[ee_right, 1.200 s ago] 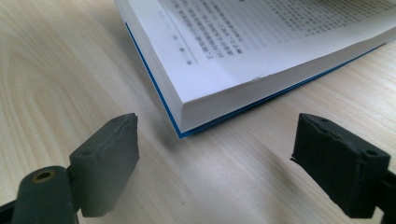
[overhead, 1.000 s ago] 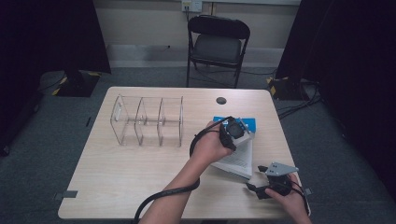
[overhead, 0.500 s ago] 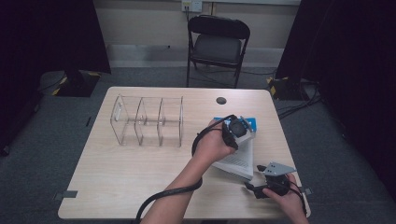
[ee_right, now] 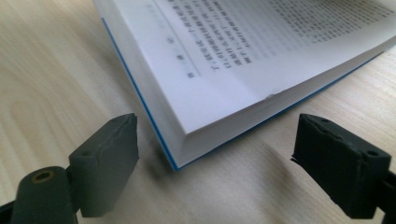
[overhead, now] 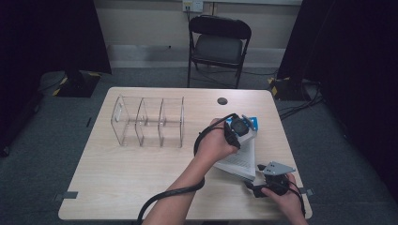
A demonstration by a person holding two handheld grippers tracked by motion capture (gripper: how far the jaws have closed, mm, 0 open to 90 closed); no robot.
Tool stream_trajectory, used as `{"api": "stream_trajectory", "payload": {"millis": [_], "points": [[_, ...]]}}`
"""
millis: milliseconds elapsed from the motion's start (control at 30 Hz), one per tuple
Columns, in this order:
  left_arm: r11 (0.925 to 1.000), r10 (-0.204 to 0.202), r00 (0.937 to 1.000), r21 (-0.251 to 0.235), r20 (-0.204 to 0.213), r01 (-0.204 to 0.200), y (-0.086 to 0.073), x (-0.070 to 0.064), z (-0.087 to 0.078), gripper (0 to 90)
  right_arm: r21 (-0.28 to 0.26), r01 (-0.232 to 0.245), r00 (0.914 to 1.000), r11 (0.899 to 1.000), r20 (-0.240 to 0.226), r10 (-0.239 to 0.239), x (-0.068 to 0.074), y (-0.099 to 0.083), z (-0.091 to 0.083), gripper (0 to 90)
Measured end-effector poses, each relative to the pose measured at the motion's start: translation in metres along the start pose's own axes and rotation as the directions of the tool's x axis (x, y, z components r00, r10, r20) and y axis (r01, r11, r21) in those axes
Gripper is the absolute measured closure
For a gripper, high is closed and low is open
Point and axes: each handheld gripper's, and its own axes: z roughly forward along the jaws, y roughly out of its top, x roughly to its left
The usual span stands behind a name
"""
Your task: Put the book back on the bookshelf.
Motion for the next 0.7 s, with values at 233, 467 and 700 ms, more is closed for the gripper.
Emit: {"api": "stream_trajectory", "payload": {"millis": [233,467,700], "points": [[1.0,-0.007,1.0,0.005,0.004,0.007,-0.001,0.0001,-0.0011,75.8,-0.013,-0.031,0.9994,0.999,0.016,0.031,-0.0027,0.0001,-0.0007,13.2],[0.9999,-0.008,1.0,0.009,0.005,0.008,-0.0016,0.0,-0.004,75.7,-0.014,-0.036,0.9992,0.999,0.019,0.036,-0.0046,-0.0012,-0.0024,12.8],[0.9996,-0.027,0.9996,-0.004,0.008,0.027,-0.0029,-0.0022,-0.0033,75.6,-0.02,-0.058,0.9972,0.998,0.046,0.059,-0.0074,-0.0048,-0.0071,13.3]]}}
